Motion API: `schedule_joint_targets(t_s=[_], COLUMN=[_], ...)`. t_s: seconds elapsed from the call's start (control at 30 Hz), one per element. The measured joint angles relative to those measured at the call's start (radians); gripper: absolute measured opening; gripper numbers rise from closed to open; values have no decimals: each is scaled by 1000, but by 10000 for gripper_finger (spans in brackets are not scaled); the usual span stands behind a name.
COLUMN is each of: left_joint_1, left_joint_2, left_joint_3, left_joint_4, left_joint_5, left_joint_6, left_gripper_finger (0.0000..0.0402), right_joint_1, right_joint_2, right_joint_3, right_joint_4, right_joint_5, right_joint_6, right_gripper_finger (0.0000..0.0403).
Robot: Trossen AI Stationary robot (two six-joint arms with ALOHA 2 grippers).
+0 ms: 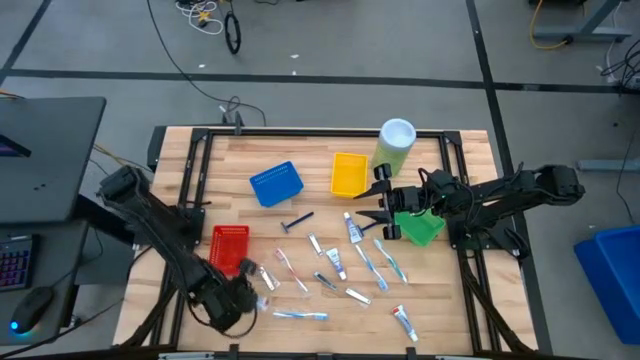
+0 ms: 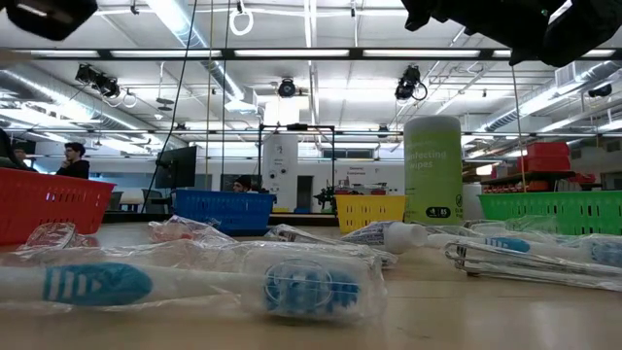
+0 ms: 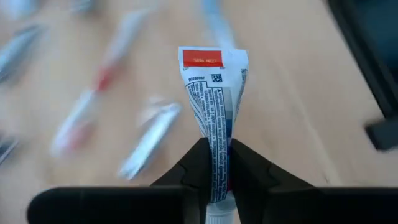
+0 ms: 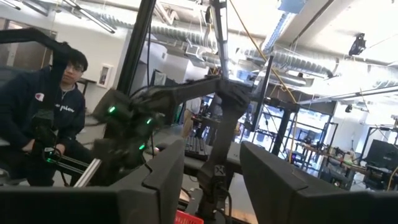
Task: Pick & Place Travel size toiletries
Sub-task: Put the white toothpaste into the red basket
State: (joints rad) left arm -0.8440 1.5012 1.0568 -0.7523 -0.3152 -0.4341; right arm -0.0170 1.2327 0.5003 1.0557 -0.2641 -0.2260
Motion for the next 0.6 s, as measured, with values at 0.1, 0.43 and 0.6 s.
schedule_joint_targets(t_s=[0.1, 0.43, 0.6], left_joint_1=[20, 74, 74], left_joint_2=[-68, -240, -260], left_joint_3=[13, -107, -254], left_joint_4=[-131, -449, -403], left_joint_5=[-58, -127, -32], left_joint_6=[-206, -954, -1230], left_gripper_finger=[57, 59, 59], right_joint_1=[0, 0, 0], right_joint_2=[0, 0, 0], right_joint_3=[0, 0, 0], right_joint_4=[3, 3, 3], right_joint_5=[0, 0, 0], right_joint_6=[0, 0, 0], right_gripper_finger=[172, 169, 160])
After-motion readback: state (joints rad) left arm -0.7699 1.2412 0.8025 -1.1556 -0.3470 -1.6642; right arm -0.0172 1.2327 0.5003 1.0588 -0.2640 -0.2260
